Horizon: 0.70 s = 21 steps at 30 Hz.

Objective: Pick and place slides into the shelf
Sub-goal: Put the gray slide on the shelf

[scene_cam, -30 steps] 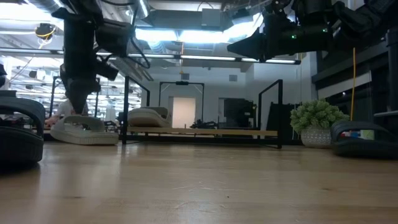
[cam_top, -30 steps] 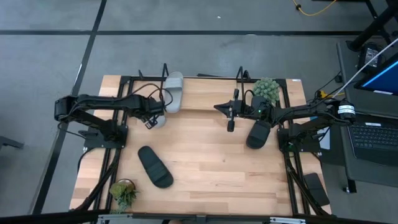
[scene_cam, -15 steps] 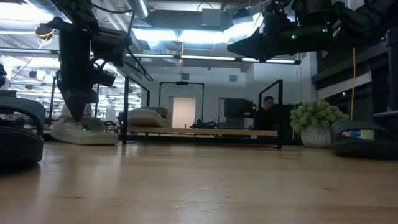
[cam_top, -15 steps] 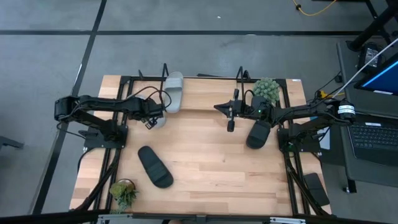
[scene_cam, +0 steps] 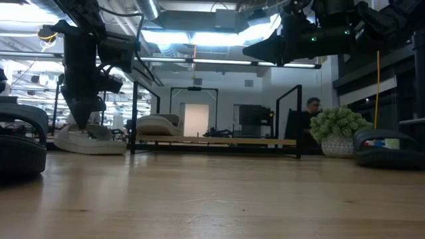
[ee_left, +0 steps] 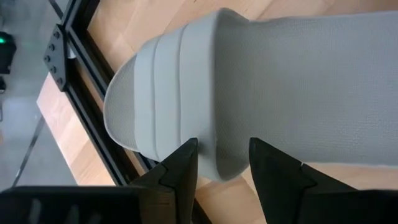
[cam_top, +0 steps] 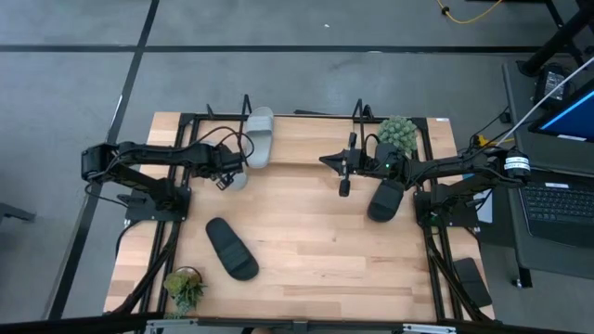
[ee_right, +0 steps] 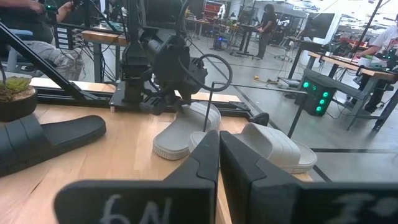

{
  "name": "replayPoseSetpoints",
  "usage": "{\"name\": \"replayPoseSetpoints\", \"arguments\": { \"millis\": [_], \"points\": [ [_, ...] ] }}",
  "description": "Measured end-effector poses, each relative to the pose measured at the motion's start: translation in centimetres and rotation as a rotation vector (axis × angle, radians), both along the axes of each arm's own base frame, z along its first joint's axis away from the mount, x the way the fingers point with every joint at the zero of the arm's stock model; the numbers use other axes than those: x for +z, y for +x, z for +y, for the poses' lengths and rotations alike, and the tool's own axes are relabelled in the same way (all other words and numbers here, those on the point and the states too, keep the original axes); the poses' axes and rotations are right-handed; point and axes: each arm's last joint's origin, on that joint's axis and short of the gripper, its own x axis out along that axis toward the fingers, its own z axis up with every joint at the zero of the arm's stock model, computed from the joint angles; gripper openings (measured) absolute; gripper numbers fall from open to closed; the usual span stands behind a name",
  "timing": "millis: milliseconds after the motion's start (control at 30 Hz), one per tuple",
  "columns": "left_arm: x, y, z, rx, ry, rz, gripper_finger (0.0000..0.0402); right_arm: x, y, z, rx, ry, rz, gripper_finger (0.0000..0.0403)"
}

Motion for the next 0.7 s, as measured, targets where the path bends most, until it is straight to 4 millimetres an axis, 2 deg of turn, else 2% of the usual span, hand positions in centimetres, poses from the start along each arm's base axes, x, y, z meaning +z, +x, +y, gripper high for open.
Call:
{"name": "replayPoseSetpoints", "arguments": {
  "millis": [367,700],
  "points": [
    [0.1,-0.1,0.2,0.039,0.05,-0.006,0.0135,0.0,0.0,0.0,0.0,0.0,0.0,0.0016],
    [0.0,-0.5,1.2,0.097,0.035,-0.008,0.0128,0.0,0.0,0.0,0.0,0.0,0.0,0.0016]
  ]
}}
